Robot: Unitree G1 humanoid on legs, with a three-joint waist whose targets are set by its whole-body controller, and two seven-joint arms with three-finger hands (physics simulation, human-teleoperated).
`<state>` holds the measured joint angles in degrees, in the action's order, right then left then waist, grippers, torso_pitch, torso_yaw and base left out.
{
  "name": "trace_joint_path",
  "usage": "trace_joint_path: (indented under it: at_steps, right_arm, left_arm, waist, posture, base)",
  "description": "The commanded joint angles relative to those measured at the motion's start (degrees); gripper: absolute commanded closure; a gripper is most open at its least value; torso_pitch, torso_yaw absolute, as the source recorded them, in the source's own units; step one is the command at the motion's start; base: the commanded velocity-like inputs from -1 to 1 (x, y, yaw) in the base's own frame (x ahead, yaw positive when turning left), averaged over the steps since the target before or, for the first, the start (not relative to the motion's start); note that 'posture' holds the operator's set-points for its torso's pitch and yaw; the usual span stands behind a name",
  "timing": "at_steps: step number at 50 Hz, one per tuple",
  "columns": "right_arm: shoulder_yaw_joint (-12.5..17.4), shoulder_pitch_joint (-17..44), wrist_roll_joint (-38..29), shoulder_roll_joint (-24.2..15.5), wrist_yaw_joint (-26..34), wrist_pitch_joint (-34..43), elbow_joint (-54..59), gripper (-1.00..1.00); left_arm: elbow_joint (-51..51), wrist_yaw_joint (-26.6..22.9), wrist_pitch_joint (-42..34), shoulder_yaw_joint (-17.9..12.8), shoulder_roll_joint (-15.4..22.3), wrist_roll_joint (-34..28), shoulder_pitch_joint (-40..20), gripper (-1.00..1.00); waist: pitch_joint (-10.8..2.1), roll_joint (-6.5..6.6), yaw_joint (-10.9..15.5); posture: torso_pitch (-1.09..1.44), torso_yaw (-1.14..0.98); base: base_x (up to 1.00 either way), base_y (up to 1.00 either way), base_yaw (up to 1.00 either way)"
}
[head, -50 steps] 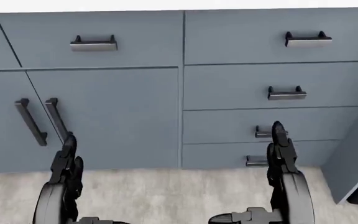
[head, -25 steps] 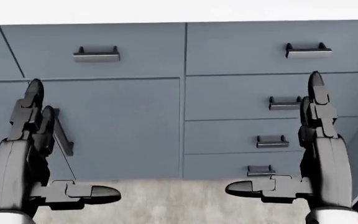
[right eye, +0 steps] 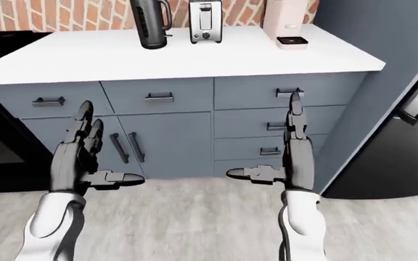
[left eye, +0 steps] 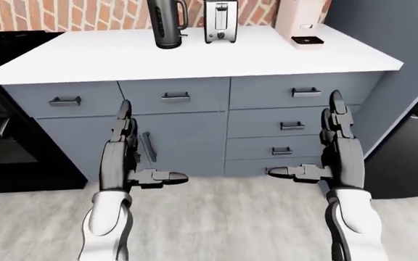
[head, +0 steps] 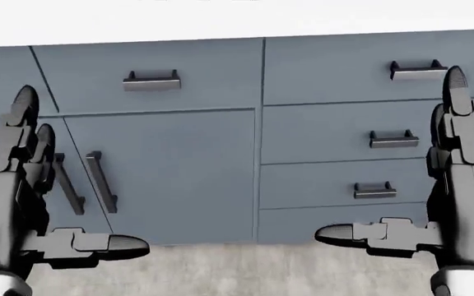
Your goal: Press down the lever to turn on the electric kettle.
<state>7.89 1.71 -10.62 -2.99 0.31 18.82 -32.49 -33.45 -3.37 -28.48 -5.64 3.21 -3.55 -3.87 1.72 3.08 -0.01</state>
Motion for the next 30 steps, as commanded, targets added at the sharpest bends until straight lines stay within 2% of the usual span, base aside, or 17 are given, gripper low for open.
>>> trace_joint_path:
  at_steps: [1, 2, 4, 11, 13, 14, 15, 16, 18, 19, 21, 24, 26, 27, 28, 30]
  right_arm:
    - [0.4, 0.8, 0.0, -0.5, 0.0, -1.4, -1.7, -1.0]
    - [0.5, 0.8, 0.3, -0.4, -0.1, -1.6, -1.5, -1.0]
    - [0.5, 0.7, 0.4, -0.4, 0.0, -1.6, -1.5, -1.0]
    - [0.5, 0.8, 0.3, -0.4, -0.4, -1.6, -1.4, -1.0]
    - [0.5, 0.7, 0.3, -0.4, -0.4, -1.8, -1.2, -1.0]
    - [0.5, 0.7, 0.3, -0.4, -0.4, -1.9, -1.2, -1.0]
    - [0.5, 0.6, 0.3, -0.4, -0.4, -2.0, -1.2, -1.0]
    - [0.4, 0.6, 0.2, -0.4, -0.4, -1.9, -1.3, -1.0]
    - [0.5, 0.6, 0.3, -0.4, -0.4, -1.8, -1.4, -1.0]
    - [0.5, 0.5, 0.2, -0.4, -0.4, -1.9, -1.3, -1.0]
    - [0.4, 0.5, 0.3, -0.3, -0.4, -2.0, -1.2, -1.0]
    - [0.6, 0.4, 0.4, -0.3, -0.6, -2.0, -1.3, -1.0]
    - [0.7, 0.5, -0.1, -0.3, -1.0, -1.6, -1.2, -1.0]
    - [0.6, 0.4, 0.1, -0.3, -0.8, -1.7, -1.2, -1.0]
    - [0.6, 0.4, 0.1, -0.3, -0.8, -1.9, -1.0, -1.0]
    - [0.5, 0.4, 0.1, -0.3, -0.8, -1.9, -0.9, -1.0]
  left_arm:
    - [-1.5, 0.1, 1.7, 0.4, -0.1, -0.2, -0.9, -1.0]
    - [-2.1, 0.1, 1.1, 0.5, -0.1, -0.3, -1.0, -1.0]
    - [-2.0, 0.0, 1.1, 0.4, -0.1, -0.3, -1.0, -1.0]
    - [-1.4, 0.0, 1.6, 0.0, 0.0, -0.1, -1.1, -1.0]
    - [-1.5, 0.0, 1.5, 0.1, -0.1, -0.1, -1.1, -1.0]
    - [-1.5, 0.1, 1.5, 0.2, -0.1, -0.2, -1.0, -1.0]
    - [-1.4, 0.1, 1.6, 0.1, -0.1, -0.2, -1.0, -1.0]
    - [-1.5, 0.1, 1.6, 0.1, -0.1, -0.2, -1.0, -1.0]
    - [-1.5, 0.2, 1.7, 0.2, -0.2, -0.2, -0.9, -1.0]
    - [-1.8, 0.2, 1.6, 0.4, -0.2, -0.3, -0.7, -1.0]
    - [-1.8, 0.2, 1.6, 0.3, -0.1, -0.3, -0.7, -1.0]
    - [-1.4, 0.2, 2.0, 0.2, -0.2, -0.3, -0.7, -1.0]
    - [-1.8, 0.3, 1.7, 0.2, -0.2, -0.4, -0.6, -1.0]
    - [-1.8, 0.3, 1.6, 0.2, -0.2, -0.4, -0.7, -1.0]
    - [-1.5, 0.3, 2.0, 0.1, -0.2, -0.4, -0.7, -1.0]
    - [-1.8, 0.4, 1.9, 0.2, -0.2, -0.5, -0.5, -1.0]
  waist:
    - [-0.55, 0.24, -0.1]
    - [-0.23, 0.33, -0.3]
    - [-0.6, -0.63, -0.3]
    - [-0.45, -3.59, -0.5]
    - [-0.47, -4.93, -0.5]
    - [-0.61, -5.96, -0.5]
    - [-1.2, -7.62, -0.6]
    - [-0.7, -5.68, -1.1]
    - [-0.6, -6.51, -0.6]
    - [-0.92, -6.39, -0.6]
    - [-0.96, -5.62, -0.4]
    - [-0.2, -4.08, 0.0]
    - [-0.22, -0.21, -0.7]
    - [-1.09, 2.66, -0.4]
    - [-1.13, 1.14, 0.1]
    - [-0.8, 0.47, 0.9]
  posture:
    - [0.0, 0.0]
    - [0.0, 0.0]
    - [0.0, 0.0]
    - [0.0, 0.0]
    - [0.0, 0.0]
    - [0.0, 0.0]
    - [0.0, 0.0]
    - [0.0, 0.0]
    - [0.0, 0.0]
    - [0.0, 0.0]
    - [0.0, 0.0]
    - [0.0, 0.0]
    - [0.0, 0.0]
    - [0.0, 0.0]
    - [0.0, 0.0]
    - [0.0, 0.0]
  base:
    - [0.0, 0.24, 0.0]
    - [0.0, 0.25, 0.0]
    - [0.0, 0.25, 0.0]
    - [0.0, 0.24, 0.0]
    - [0.0, 0.23, 0.0]
    - [0.0, 0.23, 0.0]
    - [0.0, 0.23, 0.0]
    - [0.0, 0.23, 0.0]
    - [0.0, 0.23, 0.0]
    - [0.0, 0.24, 0.0]
    - [0.0, 0.24, 0.0]
    - [0.0, 0.16, 0.08]
    - [0.0, 0.0, 0.23]
    - [0.0, 0.0, 0.23]
    - [0.0, 0.0, 0.23]
    - [0.0, 0.0, 0.32]
